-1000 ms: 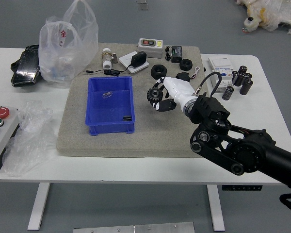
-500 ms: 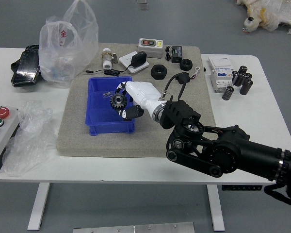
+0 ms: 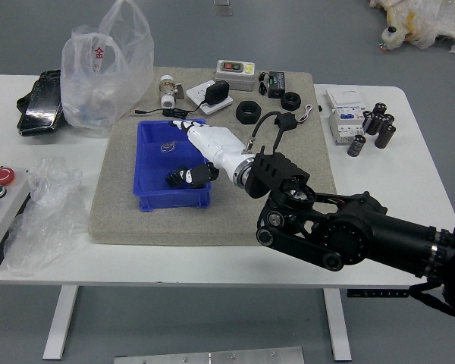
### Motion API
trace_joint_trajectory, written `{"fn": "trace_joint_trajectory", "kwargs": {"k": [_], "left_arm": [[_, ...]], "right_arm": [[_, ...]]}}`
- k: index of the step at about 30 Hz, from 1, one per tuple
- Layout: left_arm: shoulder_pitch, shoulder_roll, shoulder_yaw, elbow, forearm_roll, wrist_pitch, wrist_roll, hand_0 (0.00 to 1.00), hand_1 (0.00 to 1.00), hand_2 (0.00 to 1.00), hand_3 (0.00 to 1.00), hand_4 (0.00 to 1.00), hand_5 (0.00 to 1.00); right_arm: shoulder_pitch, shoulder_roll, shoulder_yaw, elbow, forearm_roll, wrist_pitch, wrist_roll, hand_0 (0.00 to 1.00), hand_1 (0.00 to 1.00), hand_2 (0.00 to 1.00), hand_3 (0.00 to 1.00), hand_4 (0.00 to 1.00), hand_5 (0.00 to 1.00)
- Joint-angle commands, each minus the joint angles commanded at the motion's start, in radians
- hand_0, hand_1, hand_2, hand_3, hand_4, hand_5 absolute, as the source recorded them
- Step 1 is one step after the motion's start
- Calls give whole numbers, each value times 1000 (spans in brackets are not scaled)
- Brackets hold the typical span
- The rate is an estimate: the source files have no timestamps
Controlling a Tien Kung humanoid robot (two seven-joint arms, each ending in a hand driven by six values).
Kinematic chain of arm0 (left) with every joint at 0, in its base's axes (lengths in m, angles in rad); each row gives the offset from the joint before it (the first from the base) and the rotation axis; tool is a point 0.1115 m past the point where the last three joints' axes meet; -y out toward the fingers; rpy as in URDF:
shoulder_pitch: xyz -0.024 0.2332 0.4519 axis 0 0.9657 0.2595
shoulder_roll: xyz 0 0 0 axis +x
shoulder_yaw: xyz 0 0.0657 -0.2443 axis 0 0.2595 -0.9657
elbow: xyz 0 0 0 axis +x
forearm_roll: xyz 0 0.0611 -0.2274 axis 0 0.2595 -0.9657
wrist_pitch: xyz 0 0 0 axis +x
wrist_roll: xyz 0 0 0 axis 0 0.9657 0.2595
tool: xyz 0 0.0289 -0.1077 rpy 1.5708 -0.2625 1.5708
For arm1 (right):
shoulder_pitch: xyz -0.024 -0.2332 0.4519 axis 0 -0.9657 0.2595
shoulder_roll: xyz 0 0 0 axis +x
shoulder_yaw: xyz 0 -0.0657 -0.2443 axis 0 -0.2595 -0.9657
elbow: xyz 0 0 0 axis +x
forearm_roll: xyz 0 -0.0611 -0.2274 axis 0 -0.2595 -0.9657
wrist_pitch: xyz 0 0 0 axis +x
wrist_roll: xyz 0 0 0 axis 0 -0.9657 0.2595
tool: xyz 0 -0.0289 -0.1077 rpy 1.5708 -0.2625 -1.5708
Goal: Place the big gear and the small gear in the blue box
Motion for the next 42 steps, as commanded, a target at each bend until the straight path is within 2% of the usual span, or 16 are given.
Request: {"fn": "trace_joint_trajectory", "kwargs": {"k": [1,5,8,12,13,17,18,19,24,25,30,31,35,39,42], "left_arm": [[-1,1,-1,0,1,0,0,643,614,584,646,653,305],[-4,3,-7,0,9,-1,3,643,614,584,646,653,305],[-6,4,-9,0,13,-2,3,643,614,584,646,653,304],[-4,5,-14,1,19,-3,5,643,614,584,646,653,304],[-3,6,-14,1,18,-3,4,643,614,584,647,652,303],[5,6,-14,1,14,0,6,643,614,584,647,652,303],[5,5,-14,1,12,0,6,643,614,584,647,652,303],[6,4,-12,1,9,1,5,643,615,584,646,651,302],[5,0,8,3,-19,5,-8,643,615,584,646,651,302],[5,-1,9,4,-22,5,-9,643,615,584,647,651,301],[7,-3,20,5,-34,5,-15,643,615,584,647,651,301],[6,-3,23,6,-38,5,-18,643,616,584,646,651,301],[7,-3,48,9,-64,5,-34,643,616,584,646,651,301],[10,-3,63,11,-78,5,-42,643,616,584,646,651,301],[11,-4,60,11,-76,4,-41,643,616,584,646,651,301]], "right_arm": [[-1,-1,2,-1,-2,0,0,840,998,998,998,797,221],[-11,-5,27,-3,-16,-15,3,840,998,998,998,797,221],[-42,-27,85,7,-6,-54,22,875,998,998,998,797,234],[-106,-82,187,35,66,-110,87,875,998,998,998,797,234],[-126,-99,217,45,90,-123,110,840,947,951,979,754,294],[-215,-161,362,73,224,-151,225,840,947,951,979,754,294],[-231,-169,386,75,250,-151,248,840,947,951,979,754,294],[-253,-179,424,76,291,-147,282,788,860,861,856,742,348],[-365,-214,596,85,485,-100,443,788,860,861,856,742,348],[-385,-218,625,87,518,-91,470,763,813,824,798,741,408],[-503,-236,772,112,663,-46,598,763,813,824,798,741,408],[-525,-239,797,117,685,-41,618,765,804,817,790,754,455],[-611,-249,896,137,753,-27,683,765,804,817,790,754,455],[-684,-256,984,145,774,-20,709,764,803,818,777,750,467],[-709,-257,1033,145,779,-15,719,764,803,818,777,750,467]]}}
